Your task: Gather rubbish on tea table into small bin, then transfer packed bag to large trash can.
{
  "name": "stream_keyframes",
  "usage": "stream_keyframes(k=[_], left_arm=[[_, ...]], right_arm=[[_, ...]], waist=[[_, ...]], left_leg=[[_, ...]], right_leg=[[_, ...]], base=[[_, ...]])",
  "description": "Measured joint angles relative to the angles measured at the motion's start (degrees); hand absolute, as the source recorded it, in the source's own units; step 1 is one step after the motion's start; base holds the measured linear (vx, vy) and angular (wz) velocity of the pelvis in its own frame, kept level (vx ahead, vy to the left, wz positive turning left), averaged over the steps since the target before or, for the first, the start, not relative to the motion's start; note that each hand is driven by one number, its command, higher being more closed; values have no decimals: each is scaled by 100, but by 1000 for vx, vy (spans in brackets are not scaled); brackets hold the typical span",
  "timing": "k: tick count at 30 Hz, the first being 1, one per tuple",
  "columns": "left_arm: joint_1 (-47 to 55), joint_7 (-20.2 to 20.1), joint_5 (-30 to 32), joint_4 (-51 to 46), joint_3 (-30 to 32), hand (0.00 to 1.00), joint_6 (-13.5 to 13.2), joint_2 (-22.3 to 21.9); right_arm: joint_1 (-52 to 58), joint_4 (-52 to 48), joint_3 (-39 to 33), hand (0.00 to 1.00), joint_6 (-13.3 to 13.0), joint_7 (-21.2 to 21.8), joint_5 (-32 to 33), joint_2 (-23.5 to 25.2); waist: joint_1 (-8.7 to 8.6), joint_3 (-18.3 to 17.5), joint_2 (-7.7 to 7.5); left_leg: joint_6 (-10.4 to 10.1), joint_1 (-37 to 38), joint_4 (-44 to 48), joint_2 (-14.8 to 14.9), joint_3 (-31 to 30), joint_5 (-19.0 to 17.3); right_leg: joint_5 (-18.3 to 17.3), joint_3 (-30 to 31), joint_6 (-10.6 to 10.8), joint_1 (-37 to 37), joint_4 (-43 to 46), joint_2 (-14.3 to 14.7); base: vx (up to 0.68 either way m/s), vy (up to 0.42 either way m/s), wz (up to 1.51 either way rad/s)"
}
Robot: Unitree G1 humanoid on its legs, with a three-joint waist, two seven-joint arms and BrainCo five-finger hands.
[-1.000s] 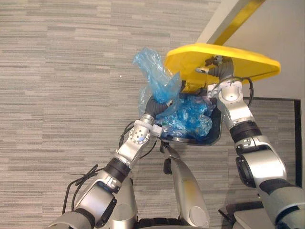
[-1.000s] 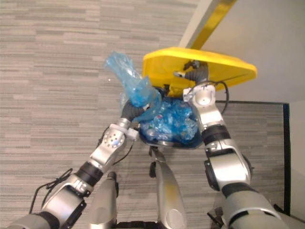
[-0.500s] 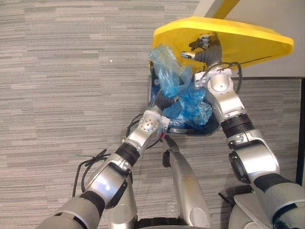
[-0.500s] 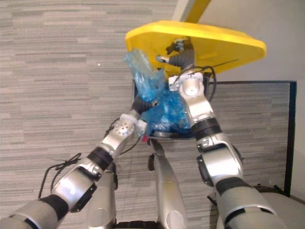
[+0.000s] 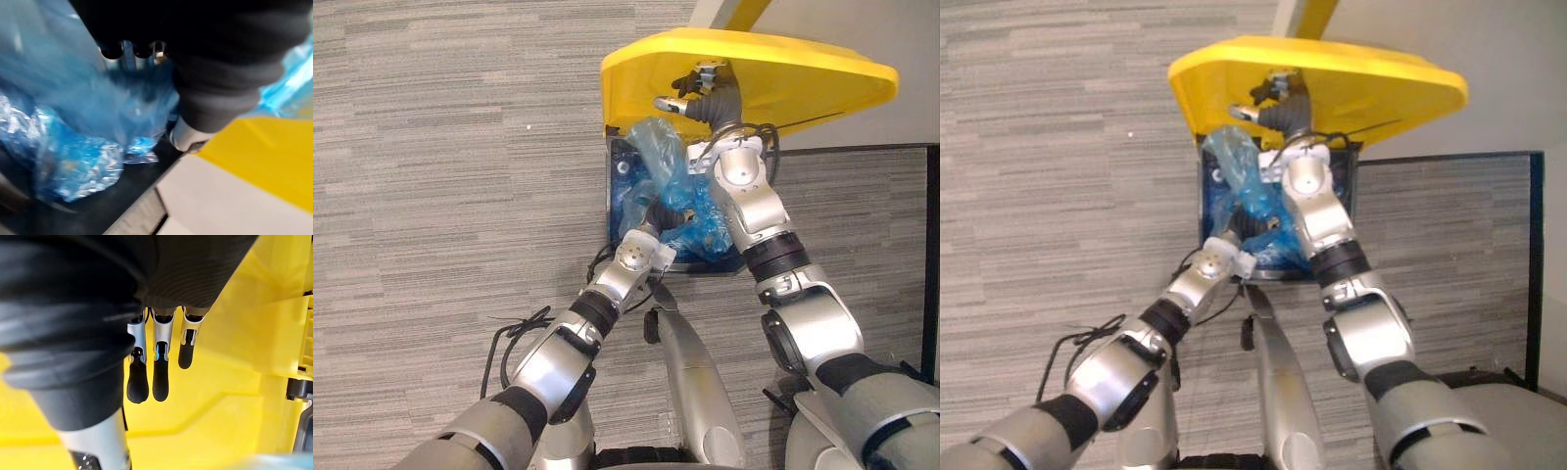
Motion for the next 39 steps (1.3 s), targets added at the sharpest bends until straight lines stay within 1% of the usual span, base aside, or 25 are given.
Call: stream_keyframes(k=[1,2,3,5,7,8,11,12,14,17,20,23,24,25,26,27,28,29,30,31,32,34,36,37,39], left_arm=[[0,4,116,16,34,0,14,-15],[-4,16,450,33,114,0,64,-52],[-13,15,554,33,117,0,83,-57],[-24,26,1079,32,140,0,124,-70],[-25,70,1538,33,147,0,250,-71],[-11,120,1769,51,140,0,294,-72],[-13,150,2063,44,145,0,314,-72],[-11,190,2128,39,143,0,320,-72],[-7,258,2141,38,152,0,351,-71],[-5,269,2140,-15,148,0,352,-69],[53,368,2055,-214,148,0,350,-9],[461,486,1692,-796,158,0,233,169],[736,498,1512,-1029,184,0,196,317],[866,497,1427,-1116,220,0,188,373],[1222,500,1219,-1375,355,0,152,502],[1361,499,1146,-1458,396,0,122,547],[1792,476,947,-1720,511,0,36,708],[2323,461,762,-1958,654,0,-47,872],[2516,445,675,-2021,711,0,-59,930],[3189,313,354,-2137,980,0,-163,1129],[3518,242,253,-2140,1124,0,-172,1231],[3931,124,83,-2131,1321,0,-176,1366],[4502,-106,-137,-1920,1669,0,-194,1484],[4559,-140,-164,-1849,1723,0,-196,1481],[4755,-258,-162,-1119,1964,0,-195,1476]], right_arm=[[0,0,0,0,0,3,0,18],[-2,-4,0,0,0,18,-1,53],[-2,-18,0,0,0,20,-2,51],[-1,-199,0,0,4,21,-5,51],[-3,-443,1,0,1,29,-10,52],[8,-457,6,0,-4,33,-14,53],[15,-459,9,0,-8,35,-38,52],[37,-464,12,0,-22,34,-71,51],[42,-468,24,0,-35,38,-111,49],[173,-599,23,0,-47,41,-121,16],[463,-678,16,0,-60,48,-152,-4],[1006,-567,-33,0,-61,46,-337,-95],[1235,-431,-42,0,-59,47,-349,-108],[1333,-374,-54,0,-51,49,-357,-109],[1618,-337,-149,0,-49,56,-404,-105],[1721,-334,-186,0,-49,59,-421,-105],[2053,-328,-321,0,-45,75,-560,-115],[2443,-307,-450,0,-44,113,-569,-115],[2586,-292,-489,0,-44,137,-573,-117],[3015,-161,-563,0,-33,199,-664,-115],[3257,-158,-621,0,-25,221,-755,-88],[3538,-155,-689,0,4,281,-796,-28],[4029,-149,-752,0,4,359,-894,90],[4081,-129,-751,0,3,383,-960,105],[4420,96,-767,0,-2,464,-1257,250]], waist=[[-1,0,0],[-23,-3,4],[-24,-3,4],[-28,-15,9],[-40,-16,9],[-46,-85,15],[-40,-190,20],[-24,-191,19],[-3,-191,19],[50,-191,19],[68,-191,19],[106,-247,16],[157,-257,14],[179,-258,16],[260,-266,17],[278,-276,15],[336,-312,13],[372,-419,16],[375,-485,20],[400,-664,30],[423,-729,35],[430,-744,40],[456,-746,42],[456,-746,43],[445,-754,32]], left_leg=[[-11,25,-26,6,16,6],[-43,66,-61,50,65,26],[-50,76,-64,65,82,30],[-84,111,-89,96,137,48],[-95,195,-187,104,140,94],[-101,220,-255,116,136,134],[-90,207,-307,160,135,153],[-125,211,-358,167,132,206],[-120,216,-402,175,123,250],[-193,225,-466,172,105,355],[-211,232,-470,130,17,418],[-191,249,-518,98,-211,522],[-163,329,-584,45,-279,579],[-143,365,-591,31,-295,591],[-103,459,-600,13,-329,581],[-91,480,-599,12,-342,575],[-88,547,-597,-1,-399,574],[-58,598,-592,-13,-458,558],[-40,599,-592,-16,-476,549],[-19,682,-592,-26,-524,541],[6,760,-592,-31,-529,528],[49,916,-571,-49,-537,506],[136,1134,-427,-162,-551,476],[155,1161,-389,-184,-550,465],[253,1300,-102,-381,-525,399]], right_leg=[[0,3,0,9,-2,4],[0,3,0,47,-32,20],[0,3,0,56,-35,26],[0,5,-1,68,-35,34],[-1,3,-1,137,-61,33],[-9,-5,-15,162,-82,40],[-15,-48,-23,160,-96,44],[-15,-67,-22,161,-97,38],[-17,-91,-22,161,-103,37],[-19,-136,-19,163,-101,16],[-56,-251,18,237,-111,-39],[-88,-409,37,395,-150,-134],[-92,-454,43,496,-168,-194],[-92,-466,44,542,-178,-209],[-91,-479,47,659,-191,-224],[-89,-486,50,690,-196,-229],[-85,-530,56,799,-211,-256],[-83,-582,59,892,-237,-283],[-84,-597,60,906,-241,-293],[-97,-637,77,1028,-250,-321],[-106,-642,90,1107,-245,-329],[-116,-644,104,1276,-246,-344],[-123,-633,125,1545,-197,-452],[-117,-626,136,1582,-191,-471],[-43,-584,252,1828,-178,-640]], base=[[94,-28,-4],[46,-12,-2],[83,-25,-1],[60,-18,-2],[65,-17,5],[70,-25,13],[53,-26,10],[65,-37,11],[54,-31,7],[59,-34,9],[32,-20,18],[13,-26,42],[4,-14,25],[4,-8,21],[1,0,9],[-2,4,14],[-4,14,20],[-6,13,21],[19,22,22],[36,26,13],[36,26,10],[23,37,2],[-15,66,4],[-91,105,1],[-158,136,-1]])
